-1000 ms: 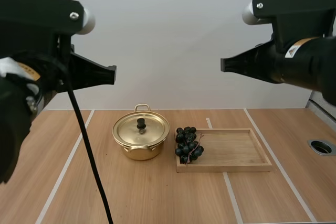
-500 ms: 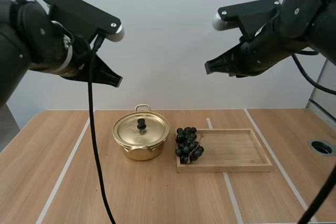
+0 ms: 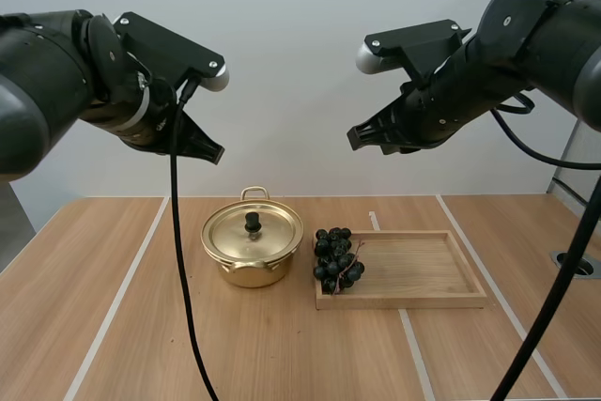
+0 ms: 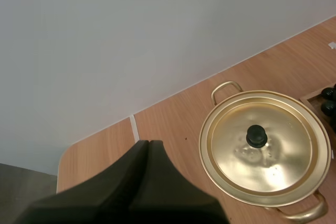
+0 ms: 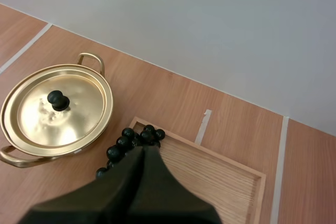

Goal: Open the pot, put the grape inside, and close it

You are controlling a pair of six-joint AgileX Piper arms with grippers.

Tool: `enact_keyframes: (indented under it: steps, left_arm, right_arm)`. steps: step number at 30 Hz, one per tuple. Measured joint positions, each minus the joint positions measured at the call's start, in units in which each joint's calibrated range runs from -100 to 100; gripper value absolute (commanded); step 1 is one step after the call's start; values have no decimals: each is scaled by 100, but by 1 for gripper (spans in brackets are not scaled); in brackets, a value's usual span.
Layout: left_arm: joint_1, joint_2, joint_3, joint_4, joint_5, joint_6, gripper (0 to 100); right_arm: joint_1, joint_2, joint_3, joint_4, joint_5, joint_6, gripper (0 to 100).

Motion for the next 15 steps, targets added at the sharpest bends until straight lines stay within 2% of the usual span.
enact_keyframes:
  steps: [3,5,6,7,8,9,12,13,15]
  left_arm:
    - [0,0,-14,-239,-44,500,0]
    - [0,0,-14,-623,54,1011,2]
    - [0,0,-24,-891,113,1309,6]
    - [0,0,-24,-1171,211,1589,13]
    - [0,0,-24,-1474,312,1848,24]
    - [0,0,-24,-1678,383,2028,37]
    - [0,0,-24,-2190,491,2547,89]
    - [0,0,-24,-2262,491,2627,100]
    - [0,31,-24,-2325,511,2769,100]
  right_arm:
    - [0,0,0,16,0,0,1]
    - [0,0,0,25,0,0,29]
    - [0,0,0,25,0,0,49]
    - [0,0,0,25,0,-9,67]
    - [0,0,0,25,0,-20,90]
    - [0,0,0,25,0,-43,100]
    - [0,0,0,25,0,-103,100]
    - [0,0,0,14,0,-114,100]
    - [0,0,0,-8,0,-114,100]
